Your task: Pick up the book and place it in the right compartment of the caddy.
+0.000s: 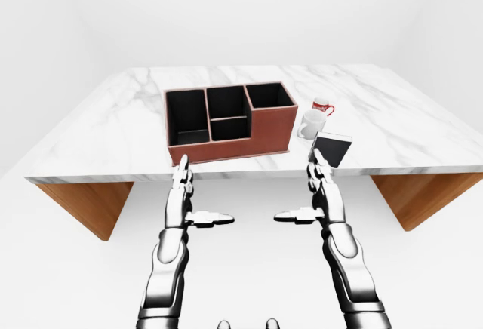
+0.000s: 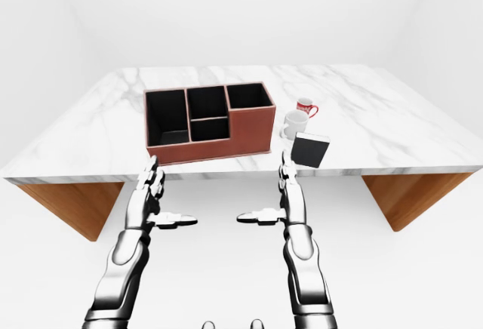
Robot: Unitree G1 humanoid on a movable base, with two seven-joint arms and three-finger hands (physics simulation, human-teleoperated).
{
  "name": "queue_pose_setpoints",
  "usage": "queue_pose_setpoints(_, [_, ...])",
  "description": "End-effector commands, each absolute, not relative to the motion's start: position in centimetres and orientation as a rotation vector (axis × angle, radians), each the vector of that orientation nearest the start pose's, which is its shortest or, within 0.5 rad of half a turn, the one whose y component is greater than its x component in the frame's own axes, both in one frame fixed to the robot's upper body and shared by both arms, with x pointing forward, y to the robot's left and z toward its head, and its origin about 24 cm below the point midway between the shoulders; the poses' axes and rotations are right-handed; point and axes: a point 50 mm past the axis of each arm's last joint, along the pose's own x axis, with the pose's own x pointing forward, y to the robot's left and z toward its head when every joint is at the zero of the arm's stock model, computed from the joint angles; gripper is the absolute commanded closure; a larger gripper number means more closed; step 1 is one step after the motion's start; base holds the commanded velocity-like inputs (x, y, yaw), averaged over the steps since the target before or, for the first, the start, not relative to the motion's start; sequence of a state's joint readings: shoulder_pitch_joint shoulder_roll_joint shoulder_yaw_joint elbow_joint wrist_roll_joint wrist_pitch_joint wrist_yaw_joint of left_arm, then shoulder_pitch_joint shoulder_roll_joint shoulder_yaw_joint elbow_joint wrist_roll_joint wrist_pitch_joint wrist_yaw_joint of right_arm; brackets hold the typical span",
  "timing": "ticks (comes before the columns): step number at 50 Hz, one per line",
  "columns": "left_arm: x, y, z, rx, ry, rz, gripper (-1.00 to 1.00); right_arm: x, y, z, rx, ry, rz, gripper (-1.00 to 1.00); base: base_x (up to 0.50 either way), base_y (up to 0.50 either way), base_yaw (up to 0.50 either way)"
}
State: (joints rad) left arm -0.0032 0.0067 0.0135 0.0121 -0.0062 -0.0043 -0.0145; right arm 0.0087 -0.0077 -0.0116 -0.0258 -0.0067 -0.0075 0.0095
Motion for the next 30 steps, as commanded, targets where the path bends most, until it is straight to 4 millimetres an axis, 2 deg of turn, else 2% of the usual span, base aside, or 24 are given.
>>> queue_pose_setpoints(1, [25.5,15.8,3.6,0.001,0.015,-0.007,-1.00,24.5,-16.0,6.4,-0.088,-0.114,-0.024,-1.00,0.00,0.00,0.00])
queue_pose_setpoints(17, [25.5,15.7,3.2,0.006,0.038,-0.025,-1.00,22.2,-15.1,10.2,-0.219,-0.299,-0.039,-1.00,0.00,0.00,0.00])
queue_pose_setpoints(20, [25.5,15.6,3.0,0.010,0.047,-0.032,-1.00,21.9,-15.0,11.2,-0.275,-0.317,-0.084,-1.00,0.43,0.00,0.00])
queue_pose_setpoints(27, [25.6,15.6,2.9,0.010,0.054,-0.036,-1.00,19.8,-15.3,15.8,-0.499,-0.459,-0.174,-1.00,0.50,0.00,0.00])
queue_pose_setpoints(30, [25.5,15.5,2.8,0.011,0.056,-0.037,-1.00,19.4,-15.5,17.4,-0.533,-0.523,-0.191,-1.00,0.50,0.00,0.00])
